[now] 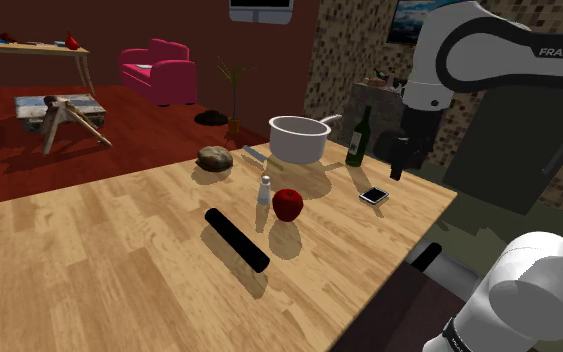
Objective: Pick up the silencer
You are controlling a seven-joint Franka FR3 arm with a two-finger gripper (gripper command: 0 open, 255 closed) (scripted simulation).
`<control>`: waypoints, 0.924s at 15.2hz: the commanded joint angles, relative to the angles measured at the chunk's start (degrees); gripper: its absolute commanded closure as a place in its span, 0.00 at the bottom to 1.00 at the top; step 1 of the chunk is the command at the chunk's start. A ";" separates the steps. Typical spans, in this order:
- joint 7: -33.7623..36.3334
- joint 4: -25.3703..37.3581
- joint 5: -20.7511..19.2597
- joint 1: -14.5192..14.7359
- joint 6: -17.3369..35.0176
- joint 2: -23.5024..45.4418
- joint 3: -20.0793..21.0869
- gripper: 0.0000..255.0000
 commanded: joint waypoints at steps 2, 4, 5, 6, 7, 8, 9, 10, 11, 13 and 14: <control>0.96 -0.44 0.70 0.31 1.63 1.15 0.66 0.00; 2.82 -1.09 2.02 0.92 4.92 3.66 1.98 0.00; 3.72 -1.30 2.64 1.21 6.57 5.03 2.65 0.00; 4.61 -1.44 3.24 1.49 8.23 6.46 3.32 0.00; 5.49 -1.50 3.79 1.78 9.87 7.96 3.97 0.00; 6.36 -1.48 4.31 2.06 11.52 9.52 4.62 0.00; 7.22 -1.38 4.80 2.32 13.14 11.14 5.27 0.00; 8.07 -1.20 5.24 2.58 14.76 12.82 5.91 0.00; 8.91 -0.94 5.65 2.81 16.35 14.55 6.56 0.00; 10.59 -0.19 6.33 3.23 19.45 18.15 7.83 0.00; 11.42 0.30 6.60 3.42 20.96 20.02 8.46 0.00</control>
